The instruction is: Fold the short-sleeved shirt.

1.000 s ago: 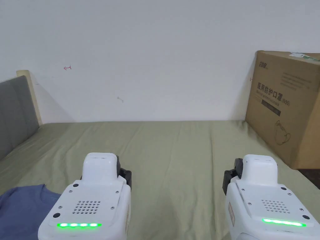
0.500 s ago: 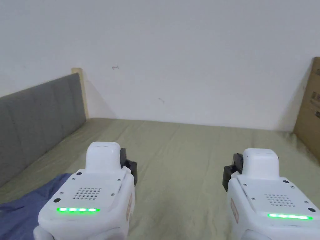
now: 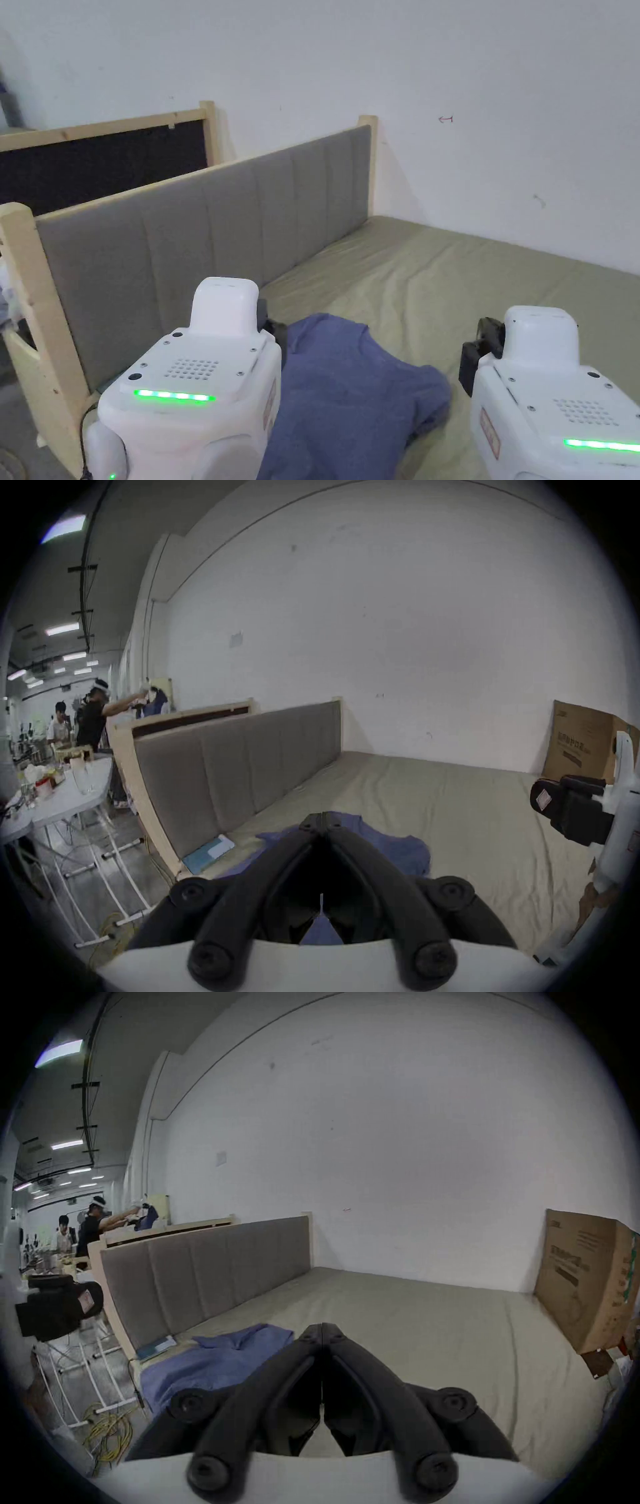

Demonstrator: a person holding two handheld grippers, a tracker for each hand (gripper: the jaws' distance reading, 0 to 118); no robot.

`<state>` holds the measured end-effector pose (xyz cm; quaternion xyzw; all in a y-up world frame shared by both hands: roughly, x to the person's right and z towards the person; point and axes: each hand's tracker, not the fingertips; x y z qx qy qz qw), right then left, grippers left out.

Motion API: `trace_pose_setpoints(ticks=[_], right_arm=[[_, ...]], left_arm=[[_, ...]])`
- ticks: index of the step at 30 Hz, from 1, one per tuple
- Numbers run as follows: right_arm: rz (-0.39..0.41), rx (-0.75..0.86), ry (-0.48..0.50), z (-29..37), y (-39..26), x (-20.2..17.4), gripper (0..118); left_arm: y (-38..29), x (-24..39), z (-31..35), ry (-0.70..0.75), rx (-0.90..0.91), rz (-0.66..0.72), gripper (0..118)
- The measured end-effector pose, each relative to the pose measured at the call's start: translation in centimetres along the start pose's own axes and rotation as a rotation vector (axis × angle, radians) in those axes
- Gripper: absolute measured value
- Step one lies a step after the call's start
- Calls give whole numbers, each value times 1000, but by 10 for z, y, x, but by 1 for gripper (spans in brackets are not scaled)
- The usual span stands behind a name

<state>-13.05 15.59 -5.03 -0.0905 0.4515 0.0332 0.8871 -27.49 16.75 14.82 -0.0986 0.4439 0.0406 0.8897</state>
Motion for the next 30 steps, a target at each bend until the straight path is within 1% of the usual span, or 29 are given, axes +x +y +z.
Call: trace_pose_setpoints(ticks=[5, 7, 9, 10, 11, 13, 14, 15, 16, 17, 18, 20, 23, 24, 25, 26, 27, 28, 29, 30], right_arm=[[4, -59, 17, -21, -10, 1, 0], [7, -81, 7, -31, -15, 3, 0], [3, -107, 2, -38, -21, 7, 0], [-5, -129, -2, -45, -25, 10, 0], [-12, -154, -6, -52, -31, 13, 0], [-18, -197, -13, -60, -40, 20, 0], [-18, -207, -19, -64, -44, 24, 0], [-17, -220, -25, -67, -48, 27, 0], [-12, -237, -34, -72, -52, 31, 0], [-9, -259, -43, -76, -55, 35, 0], [-11, -269, -48, -80, -58, 38, 0], [-25, -294, -55, -86, -63, 45, 0], [-34, -317, -62, -91, -71, 51, 0], [-31, -327, -66, -92, -74, 52, 0], [-31, -334, -69, -93, -77, 53, 0], [-34, -348, -71, -94, -80, 55, 0], [-40, -370, -72, -95, -82, 56, 0], [-47, -385, -67, -93, -85, 57, 0], [-50, -390, -63, -91, -87, 58, 0], [-48, -393, -60, -89, -89, 60, 0]], left_arm=[[-26, 0, -64, -45, -158, 78, 0], [-43, 6, -107, -87, -265, 98, 0], [-69, 12, -156, -182, -377, 89, 0], [-86, 18, -185, -207, -503, 77, 2], [-110, 22, -215, -255, -653, 94, 12], [-139, 28, -240, -284, -793, 165, 47], [-151, 30, -245, -286, -784, 202, 58], [-159, 34, -250, -262, -788, 209, 71], [-164, 39, -255, -238, -789, 186, 91], [-167, 43, -260, -227, -793, 162, 103], [-168, 46, -264, -230, -790, 158, 109], [-164, 55, -270, -249, -798, 138, 111], [-156, 65, -275, -263, -778, 150, 113], [-159, 73, -280, -251, -827, 113, 113], [-167, 83, -286, -232, -894, 58, 109], [-178, 92, -292, -236, -981, -8, 108], [-187, 100, -289, -226, -1014, -60, 107], [-191, 103, -283, -194, -937, -133, 107], [-188, 104, -280, -206, -919, -96, 106], [-181, 99, -279, -194, -926, -58, 102]])
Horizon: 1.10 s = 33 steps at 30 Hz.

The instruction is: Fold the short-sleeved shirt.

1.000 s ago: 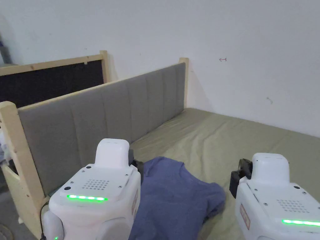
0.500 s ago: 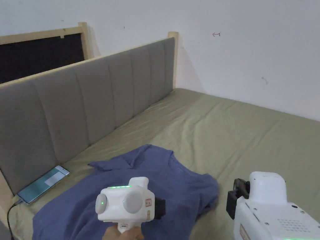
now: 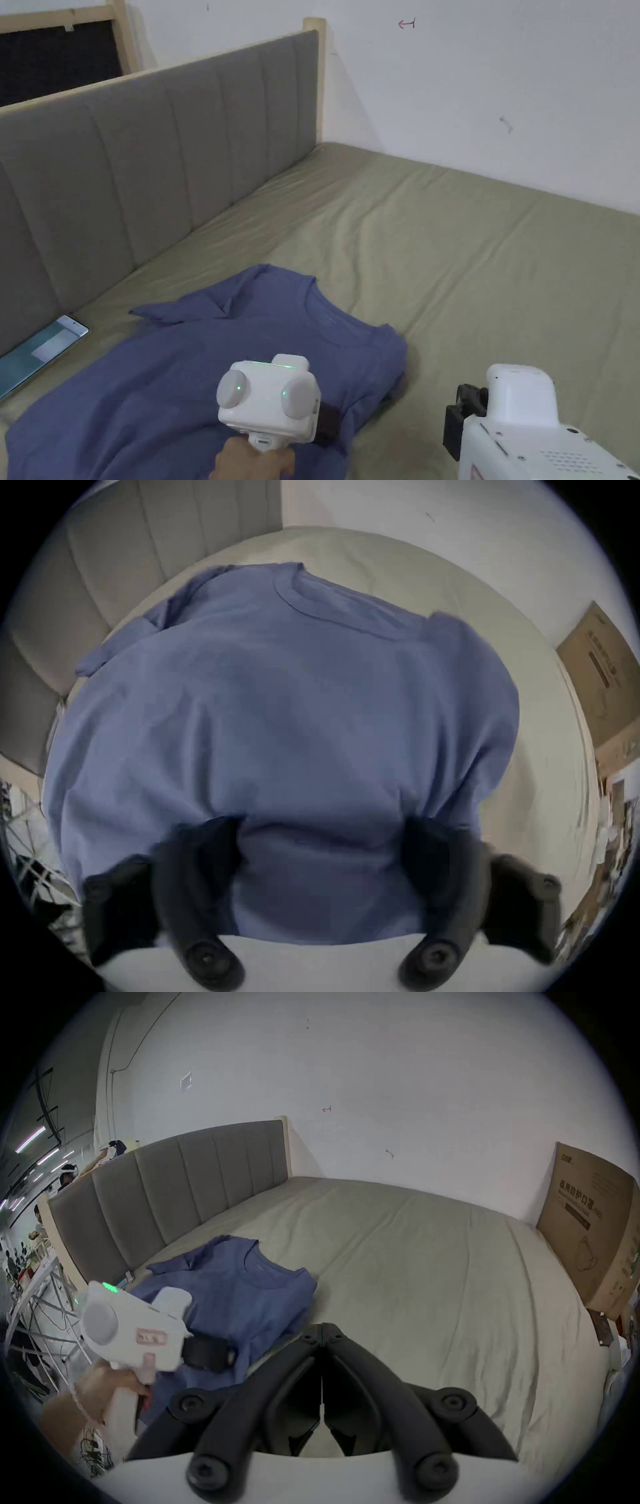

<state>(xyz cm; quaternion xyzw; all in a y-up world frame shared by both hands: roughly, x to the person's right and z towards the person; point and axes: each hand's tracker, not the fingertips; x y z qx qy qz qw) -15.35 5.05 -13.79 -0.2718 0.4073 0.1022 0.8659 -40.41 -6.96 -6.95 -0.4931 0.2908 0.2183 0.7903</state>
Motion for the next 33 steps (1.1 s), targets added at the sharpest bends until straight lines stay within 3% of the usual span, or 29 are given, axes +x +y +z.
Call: trace_pose_setpoints(ticks=[1, 3, 4, 6, 7, 12, 17, 20, 22, 25, 27, 30, 33], right_arm=[[3, -2, -5, 2, -3, 1, 0], [6, -14, -16, 3, -6, 5, 0], [-5, -20, -20, 4, -7, 7, 0], [-60, -43, -13, 7, -8, 13, 0], [-70, -39, -1, 9, -10, 16, 0], [-39, -15, -30, 29, -12, 25, 0], [-136, 18, -56, 56, -12, 57, 0], [-155, 54, -97, 79, -12, 79, 0], [-196, 86, -135, 99, -12, 97, 0], [-256, 126, -185, 131, -13, 132, 0], [-273, 154, -256, 152, -15, 156, 0], [-316, 192, -357, 188, -18, 195, 0], [-360, 231, -451, 226, -24, 234, 0]], left_arm=[[1, -6, 8, -4, 20, 42, 82], [5, -19, 18, 15, 41, 114, 26], [4, -26, 17, 32, 26, 152, 7], [1, -40, 10, -69, 7, 237, 7], [1, -41, 12, -61, 10, 217, 7], [13, -45, 37, -146, 6, 285, 7], [31, -16, 90, -89, 113, 134, 7], [41, 10, 122, -183, 185, 167, 7], [47, 44, 144, -223, 236, 121, 7], [48, 126, 179, -211, 293, -127, 7], [43, 177, 201, -306, 314, -217, 7], [25, 255, 226, -590, 286, -254, 7], [-3, 328, 248, -680, 282, -374, 7]])
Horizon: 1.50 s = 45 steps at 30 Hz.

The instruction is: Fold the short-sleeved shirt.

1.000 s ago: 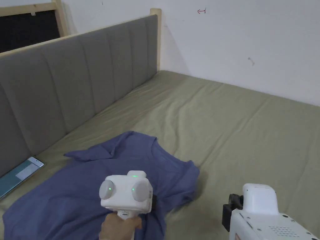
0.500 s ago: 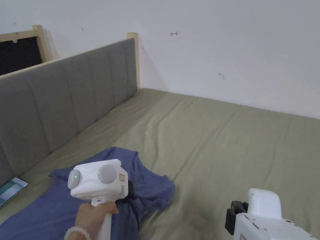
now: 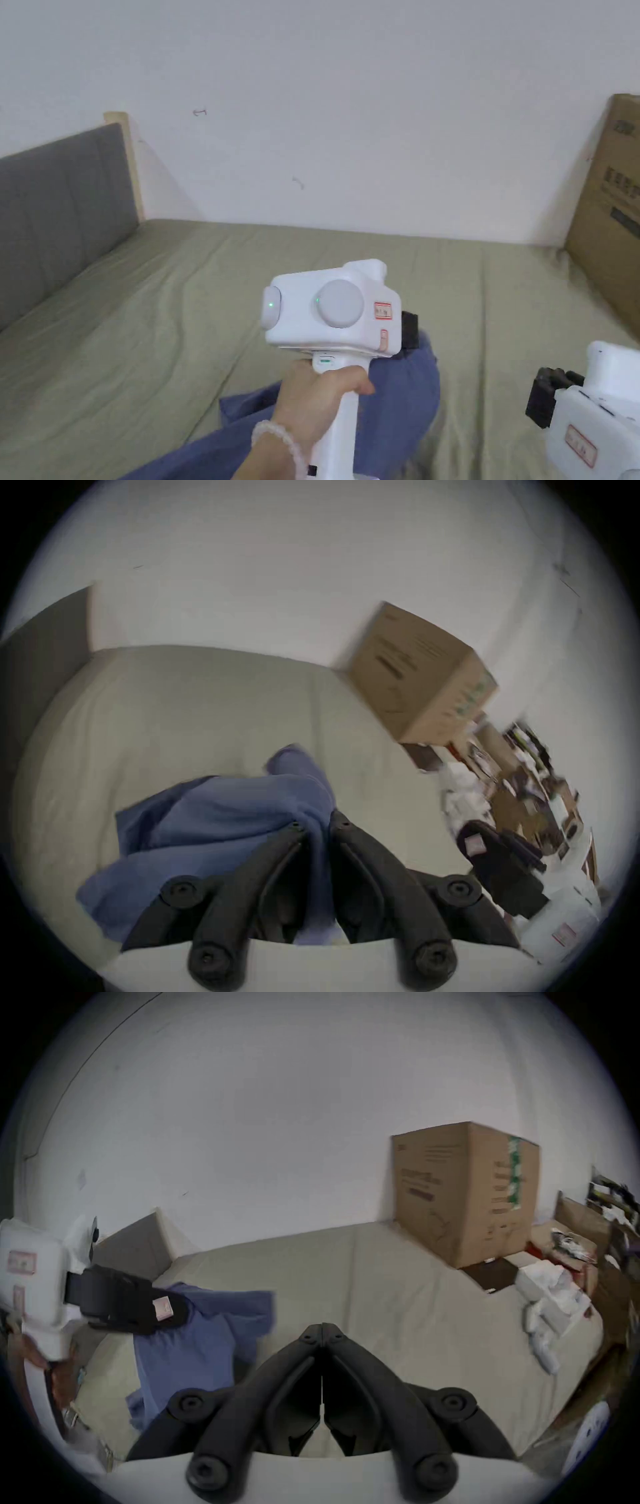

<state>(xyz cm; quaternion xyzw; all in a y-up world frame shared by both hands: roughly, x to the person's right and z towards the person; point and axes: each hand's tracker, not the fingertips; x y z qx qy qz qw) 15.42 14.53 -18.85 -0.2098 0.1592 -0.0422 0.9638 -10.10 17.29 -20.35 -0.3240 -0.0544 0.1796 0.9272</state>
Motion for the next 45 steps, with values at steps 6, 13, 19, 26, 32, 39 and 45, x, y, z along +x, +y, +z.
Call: trace_pose_setpoints(ticks=[6, 13, 19, 26, 32, 39, 45], right_arm=[[-57, 28, -178, 21, 9, 73, 0], [-102, -57, -227, 17, -22, 110, 0], [-89, -128, -204, -1, -40, 98, 0], [-29, -155, -112, -18, -40, 57, 0], [1, -199, 3, -34, -57, 12, 0], [39, -276, 66, -67, -77, -25, 0], [52, -314, 91, -99, -81, -42, 0]], left_arm=[[-63, 73, -66, -165, -152, -17, 7], [-190, 57, -165, 9, -513, -10, 7], [-186, 51, -154, 4, -493, -62, 105], [-129, 16, -81, -45, -297, 22, 106], [-155, -66, -38, 197, -239, 30, 0], [-154, -165, -14, 294, -198, 179, 11], [-111, -247, -37, 425, -160, 259, 113]])
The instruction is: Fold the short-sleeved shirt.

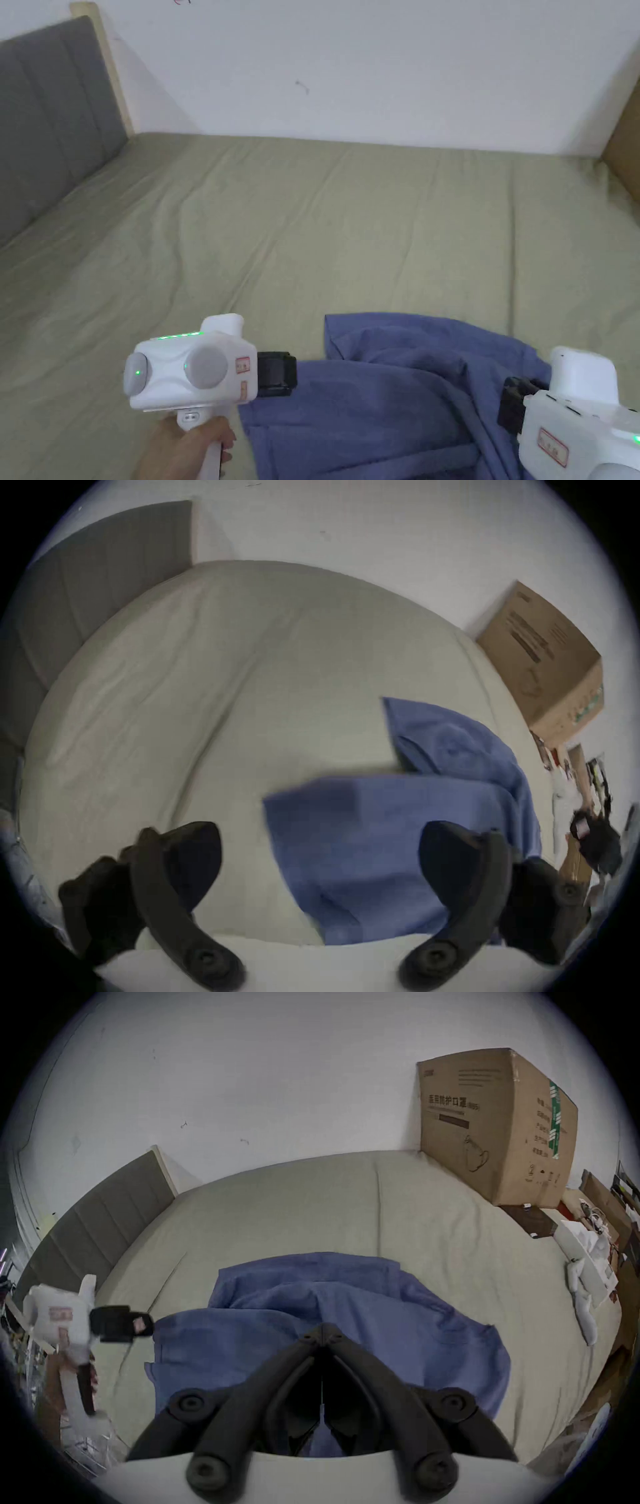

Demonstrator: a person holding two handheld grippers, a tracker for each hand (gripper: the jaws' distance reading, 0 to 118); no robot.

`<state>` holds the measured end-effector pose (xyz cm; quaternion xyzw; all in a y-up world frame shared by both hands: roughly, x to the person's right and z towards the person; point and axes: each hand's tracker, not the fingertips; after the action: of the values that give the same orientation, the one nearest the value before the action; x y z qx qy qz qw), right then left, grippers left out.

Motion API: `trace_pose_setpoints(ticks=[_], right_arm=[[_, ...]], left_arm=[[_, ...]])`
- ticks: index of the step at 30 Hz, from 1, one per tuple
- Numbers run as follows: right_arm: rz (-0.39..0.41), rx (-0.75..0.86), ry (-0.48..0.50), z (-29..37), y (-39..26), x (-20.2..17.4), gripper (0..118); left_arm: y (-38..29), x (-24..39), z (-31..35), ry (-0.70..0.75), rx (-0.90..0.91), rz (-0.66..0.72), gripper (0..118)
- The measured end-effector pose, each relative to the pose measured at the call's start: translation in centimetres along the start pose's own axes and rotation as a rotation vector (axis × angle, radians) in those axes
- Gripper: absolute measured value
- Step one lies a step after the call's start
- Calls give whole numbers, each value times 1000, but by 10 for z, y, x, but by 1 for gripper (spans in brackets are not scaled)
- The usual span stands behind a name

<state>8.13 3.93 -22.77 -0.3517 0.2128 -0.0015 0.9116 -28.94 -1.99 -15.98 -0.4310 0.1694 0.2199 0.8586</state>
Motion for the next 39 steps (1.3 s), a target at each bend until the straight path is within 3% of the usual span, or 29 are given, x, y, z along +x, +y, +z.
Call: trace_pose_setpoints(ticks=[2, 4, 5, 6, 8, 12, 14, 16, 17, 18, 19, 20, 25, 28, 29, 30, 31, 32, 33, 34, 36, 39], right_arm=[[13, -23, 3, -9, -1, -2, 0], [32, -42, 2, -17, -2, -3, 0], [38, -51, 2, -20, -3, -2, 0], [40, -56, 3, -23, -4, -1, 0], [39, -73, 3, -30, -4, 2, 0], [33, -105, 33, -45, 8, 10, 0], [43, -109, 65, -59, 29, 15, 0], [106, -144, 133, -81, 57, 17, 0], [155, -181, 122, -100, 74, 17, 15], [203, -210, 127, -112, 84, 17, 45], [244, -239, 140, -131, 93, 15, 85], [248, -227, 155, -149, 106, 13, 91], [207, -455, 156, -238, 118, 6, 90], [390, -554, 74, -274, 93, -1, 80], [399, -507, 103, -270, 90, -2, 79], [365, -492, 91, -264, 96, -7, 73], [380, -487, 96, -255, 100, -10, 48], [437, -463, 136, -247, 101, -11, 12], [463, -453, 142, -243, 101, -11, 1], [477, -442, 83, -241, 100, -13, 1], [460, -457, 99, -237, 99, -14, 1], [348, -421, 97, -216, 110, -3, 1]], left_arm=[[8, -9, -29, 44, -79, 28, 106], [7, -12, -51, 44, -148, 16, 87], [3, -11, -64, 48, -178, -7, 85], [-2, -7, -67, 131, -177, -51, 81], [-5, 6, -58, 135, -114, -127, 40], [-4, 13, -34, 195, -63, -207, 2], [0, 12, -28, 153, -103, -173, 2], [4, 7, -19, 126, -72, -151, 2], [6, 7, -13, 89, -58, -124, 2], [7, 7, -10, 67, -52, -113, 2], [9, 4, -5, 49, -49, -100, 2], [10, 5, -1, 56, -43, -105, 2], [18, 1, 5, 34, -20, -93, 2], [22, -4, 1, 10, -23, -39, 2], [23, -3, 1, 11, -23, -39, 2], [23, -1, 2, 13, -21, -46, 2], [23, -2, 3, 15, -20, -63, 2], [24, 0, 4, 14, -17, -75, 2], [25, 2, 5, 17, -18, -83, 2], [26, 3, 8, 20, -16, -86, 2], [27, 5, 15, 15, -6, -84, 2], [25, 8, 35, 1, 4, -88, 2]])
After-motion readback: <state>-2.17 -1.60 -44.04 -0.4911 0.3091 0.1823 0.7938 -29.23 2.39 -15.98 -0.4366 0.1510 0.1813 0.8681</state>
